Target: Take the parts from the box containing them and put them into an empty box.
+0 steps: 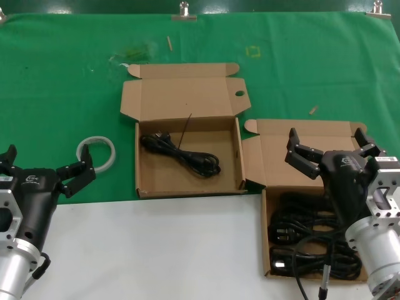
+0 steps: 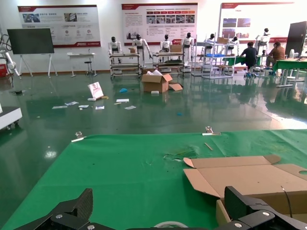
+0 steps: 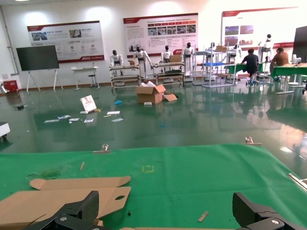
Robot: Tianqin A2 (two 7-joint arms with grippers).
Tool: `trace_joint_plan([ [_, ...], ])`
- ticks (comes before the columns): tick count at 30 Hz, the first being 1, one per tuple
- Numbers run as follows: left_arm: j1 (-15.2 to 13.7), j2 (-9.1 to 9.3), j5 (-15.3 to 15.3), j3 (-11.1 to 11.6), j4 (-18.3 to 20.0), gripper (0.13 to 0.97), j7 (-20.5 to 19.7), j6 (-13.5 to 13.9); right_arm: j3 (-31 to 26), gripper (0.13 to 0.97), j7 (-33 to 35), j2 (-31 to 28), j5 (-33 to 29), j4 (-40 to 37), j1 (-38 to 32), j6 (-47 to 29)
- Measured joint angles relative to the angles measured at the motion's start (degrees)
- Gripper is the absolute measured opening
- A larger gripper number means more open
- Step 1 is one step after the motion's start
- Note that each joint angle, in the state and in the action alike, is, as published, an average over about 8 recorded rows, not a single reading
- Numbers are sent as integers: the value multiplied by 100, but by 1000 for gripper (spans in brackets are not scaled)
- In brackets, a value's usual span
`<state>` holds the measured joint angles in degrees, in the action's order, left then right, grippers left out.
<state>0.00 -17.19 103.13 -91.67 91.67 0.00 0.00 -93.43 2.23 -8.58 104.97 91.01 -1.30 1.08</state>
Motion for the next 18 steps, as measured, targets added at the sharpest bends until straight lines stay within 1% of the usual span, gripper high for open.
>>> trace_joint_plan([
  [18, 0, 0, 0, 0, 0, 965, 0, 0, 0, 966, 0, 0, 0, 0, 0, 0],
])
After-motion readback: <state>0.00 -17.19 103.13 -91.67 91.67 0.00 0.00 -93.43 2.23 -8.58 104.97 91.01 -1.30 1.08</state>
